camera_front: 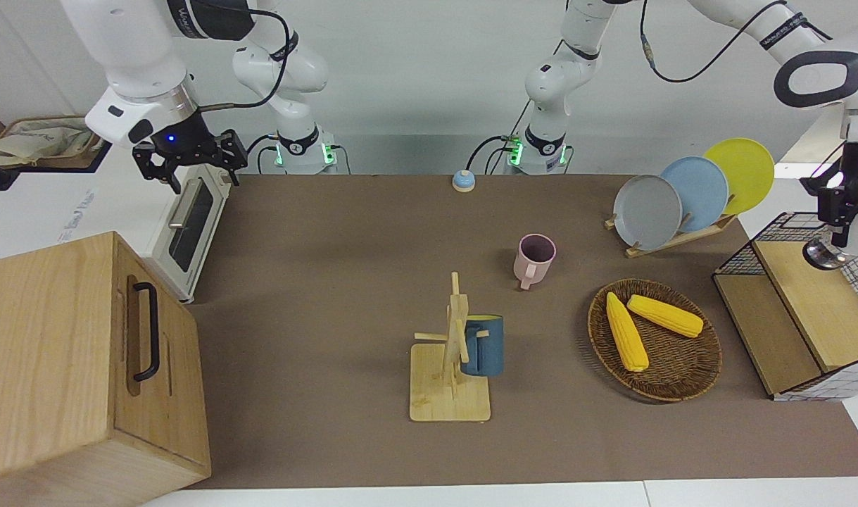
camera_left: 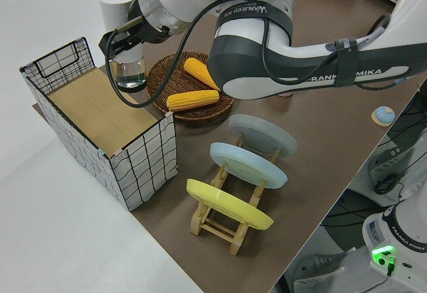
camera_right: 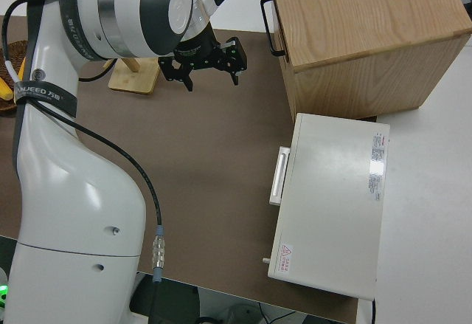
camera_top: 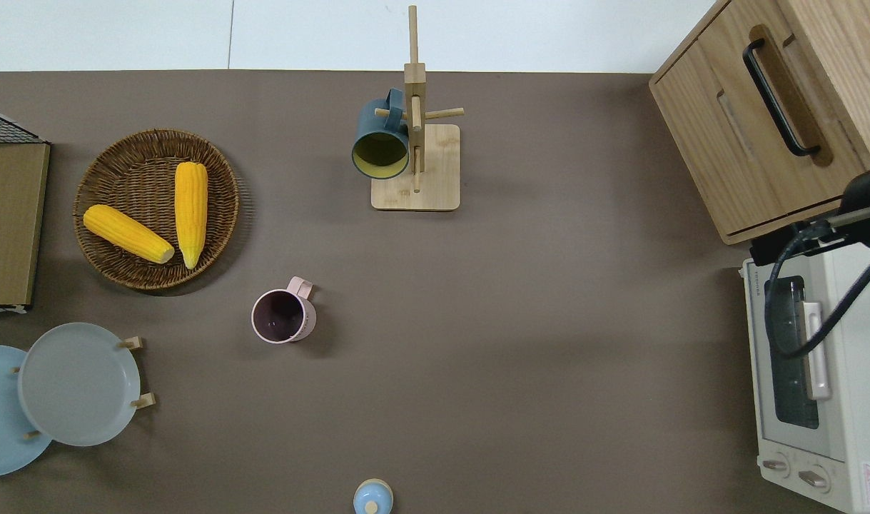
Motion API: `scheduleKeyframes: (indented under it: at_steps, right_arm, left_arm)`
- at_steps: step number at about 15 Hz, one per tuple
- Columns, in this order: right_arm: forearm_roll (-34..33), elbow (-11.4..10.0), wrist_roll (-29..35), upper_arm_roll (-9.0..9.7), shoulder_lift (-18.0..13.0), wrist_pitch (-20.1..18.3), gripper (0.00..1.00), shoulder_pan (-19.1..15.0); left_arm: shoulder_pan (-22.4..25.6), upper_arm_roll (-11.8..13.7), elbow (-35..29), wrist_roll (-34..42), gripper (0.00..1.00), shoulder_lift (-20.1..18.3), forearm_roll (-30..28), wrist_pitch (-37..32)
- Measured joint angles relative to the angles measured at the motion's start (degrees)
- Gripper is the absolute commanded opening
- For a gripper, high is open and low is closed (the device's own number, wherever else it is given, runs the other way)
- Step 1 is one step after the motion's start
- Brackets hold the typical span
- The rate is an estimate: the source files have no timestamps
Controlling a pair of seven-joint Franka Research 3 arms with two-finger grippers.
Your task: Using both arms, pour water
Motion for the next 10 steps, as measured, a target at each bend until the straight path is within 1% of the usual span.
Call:
scheduleKeyframes:
  at_steps: [3,5,8,10]
  right_arm:
    - [0.00,0.00,0.00,0.00,0.00,0.00,0.985,0.00]
    - [0.00,0.00,0.00,0.00,0.00,0.00,0.985,0.00]
    - [0.00,0.00,0.00,0.00,0.00,0.00,0.985,0.00]
    - [0.00,0.00,0.00,0.00,0.00,0.00,0.985,0.00]
  left_arm:
    - [0.06,2.04,0.54,7.30,0.00,1.95,-6.40,-0.01]
    - [0.08,2.92,0.62,11.01,0.00,3.03,-9.53,-0.03]
    - [0.76,3.13,1.48,14.61,0.00,5.13,-12.37,-0.01]
    - [1.27,3.14,2.18,18.01,0.00,6.71,-16.07,-0.01]
